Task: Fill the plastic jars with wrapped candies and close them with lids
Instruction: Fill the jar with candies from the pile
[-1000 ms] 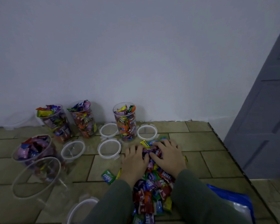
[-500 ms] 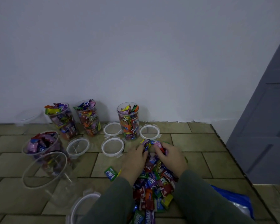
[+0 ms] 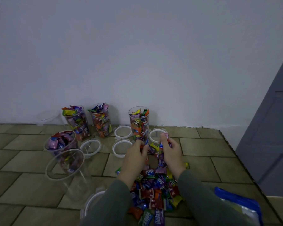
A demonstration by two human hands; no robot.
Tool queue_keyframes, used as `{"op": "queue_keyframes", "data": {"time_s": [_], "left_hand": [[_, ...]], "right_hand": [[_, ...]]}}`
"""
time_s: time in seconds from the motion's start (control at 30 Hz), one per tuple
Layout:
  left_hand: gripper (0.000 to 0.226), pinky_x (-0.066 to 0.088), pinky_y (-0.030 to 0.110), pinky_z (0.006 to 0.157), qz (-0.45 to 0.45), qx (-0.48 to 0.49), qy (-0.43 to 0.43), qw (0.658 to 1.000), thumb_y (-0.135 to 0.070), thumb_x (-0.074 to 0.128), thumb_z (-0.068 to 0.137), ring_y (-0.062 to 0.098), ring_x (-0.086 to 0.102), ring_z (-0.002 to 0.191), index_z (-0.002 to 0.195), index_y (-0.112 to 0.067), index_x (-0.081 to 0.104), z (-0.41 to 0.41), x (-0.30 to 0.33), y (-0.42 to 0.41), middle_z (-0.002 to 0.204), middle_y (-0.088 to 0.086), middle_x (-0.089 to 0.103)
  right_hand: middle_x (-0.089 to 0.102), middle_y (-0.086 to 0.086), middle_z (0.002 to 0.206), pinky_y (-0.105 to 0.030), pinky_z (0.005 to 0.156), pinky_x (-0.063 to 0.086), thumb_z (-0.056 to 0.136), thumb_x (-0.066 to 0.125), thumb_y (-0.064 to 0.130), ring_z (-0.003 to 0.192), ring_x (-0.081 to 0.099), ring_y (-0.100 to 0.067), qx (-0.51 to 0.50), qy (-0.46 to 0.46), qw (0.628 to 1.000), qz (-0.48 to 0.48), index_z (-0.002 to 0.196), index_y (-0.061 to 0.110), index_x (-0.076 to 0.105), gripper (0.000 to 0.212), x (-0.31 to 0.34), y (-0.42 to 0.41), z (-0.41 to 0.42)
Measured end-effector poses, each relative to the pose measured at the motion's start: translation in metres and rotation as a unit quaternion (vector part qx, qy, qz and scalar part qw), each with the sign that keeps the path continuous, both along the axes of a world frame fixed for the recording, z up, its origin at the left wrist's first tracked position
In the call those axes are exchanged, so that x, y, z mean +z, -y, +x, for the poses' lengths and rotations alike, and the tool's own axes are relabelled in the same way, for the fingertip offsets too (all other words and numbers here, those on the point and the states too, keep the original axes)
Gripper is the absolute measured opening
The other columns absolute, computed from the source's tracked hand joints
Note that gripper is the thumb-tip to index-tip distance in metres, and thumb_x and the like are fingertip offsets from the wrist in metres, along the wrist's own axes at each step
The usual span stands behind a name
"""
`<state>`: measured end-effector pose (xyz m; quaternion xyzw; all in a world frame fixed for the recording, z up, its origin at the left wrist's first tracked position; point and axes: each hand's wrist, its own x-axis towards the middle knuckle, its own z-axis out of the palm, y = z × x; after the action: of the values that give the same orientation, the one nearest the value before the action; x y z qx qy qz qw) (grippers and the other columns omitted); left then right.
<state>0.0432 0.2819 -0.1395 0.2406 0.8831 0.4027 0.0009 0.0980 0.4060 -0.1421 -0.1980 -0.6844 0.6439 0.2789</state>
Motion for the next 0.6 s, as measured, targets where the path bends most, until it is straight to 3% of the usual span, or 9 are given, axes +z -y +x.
{"op": "queue_keyframes", "data": {"time_s": [0.13, 0.27, 0.37, 0.47, 0.53, 0.6], "left_hand": [[0.017, 0.037, 0.024, 0.057, 0.041, 0.011, 0.004, 0.999, -0.035, 0.046, 0.1, 0.013, 0.057, 0.075, 0.097, -0.02, 0.053, 0.01, 0.01, 0.012, 0.082, -0.003, 0.06], [0.017, 0.036, 0.021, 0.055, 0.052, 0.008, 0.012, 0.999, -0.035, 0.046, 0.1, 0.007, 0.056, 0.073, 0.096, -0.021, 0.052, 0.02, 0.018, 0.023, 0.081, -0.004, 0.06], [0.013, 0.032, 0.015, 0.054, 0.052, 0.007, 0.009, 0.999, -0.032, 0.048, 0.1, -0.001, 0.053, 0.069, 0.093, -0.023, 0.051, 0.025, 0.02, 0.031, 0.079, -0.008, 0.058], [0.015, 0.033, 0.018, 0.053, 0.062, 0.005, 0.02, 0.998, -0.033, 0.047, 0.1, 0.001, 0.053, 0.067, 0.089, -0.024, 0.051, 0.029, 0.02, 0.039, 0.076, -0.008, 0.058], [0.017, 0.031, 0.016, 0.05, 0.074, 0.002, 0.02, 0.997, -0.034, 0.047, 0.1, 0.0, 0.051, 0.062, 0.086, -0.026, 0.049, 0.032, 0.024, 0.043, 0.072, -0.009, 0.057], [0.018, 0.032, 0.015, 0.049, 0.094, -0.002, 0.01, 0.995, -0.035, 0.047, 0.1, -0.001, 0.05, 0.06, 0.087, -0.024, 0.051, 0.035, 0.032, 0.048, 0.071, -0.009, 0.055]], "right_hand": [[0.067, -0.021, 0.092, -0.047, 0.085, 0.052, 0.093, 0.05, 0.054, 0.089, 0.064, -0.027, -0.044, -0.004, 0.991, -0.129, 0.081, 0.021, 0.068, 0.04, 0.009, 0.011, 0.001], [0.067, -0.001, 0.095, -0.045, 0.095, 0.049, 0.093, 0.05, 0.054, 0.095, 0.062, -0.019, -0.072, 0.002, 0.975, -0.208, 0.084, 0.032, 0.062, 0.027, 0.014, 0.018, 0.003], [0.066, 0.002, 0.096, -0.052, 0.096, 0.048, 0.09, 0.051, 0.059, 0.099, 0.061, -0.021, -0.091, -0.001, 0.971, -0.222, 0.083, 0.036, 0.061, 0.026, 0.015, 0.024, 0.005], [0.062, 0.003, 0.094, -0.058, 0.095, 0.045, 0.089, 0.051, 0.061, 0.099, 0.056, -0.025, -0.095, -0.004, 0.965, -0.243, 0.084, 0.035, 0.06, 0.028, 0.023, 0.03, 0.009], [0.065, -0.004, 0.104, -0.051, 0.094, 0.048, 0.086, 0.052, 0.064, 0.104, 0.059, -0.026, -0.098, -0.013, 0.963, -0.253, 0.099, 0.026, 0.066, 0.042, 0.032, 0.034, 0.01], [0.066, -0.006, 0.095, -0.044, 0.085, 0.053, 0.087, 0.054, 0.059, 0.097, 0.061, -0.027, -0.106, -0.027, 0.958, -0.264, 0.094, 0.021, 0.066, 0.041, 0.04, 0.039, 0.009]]}}
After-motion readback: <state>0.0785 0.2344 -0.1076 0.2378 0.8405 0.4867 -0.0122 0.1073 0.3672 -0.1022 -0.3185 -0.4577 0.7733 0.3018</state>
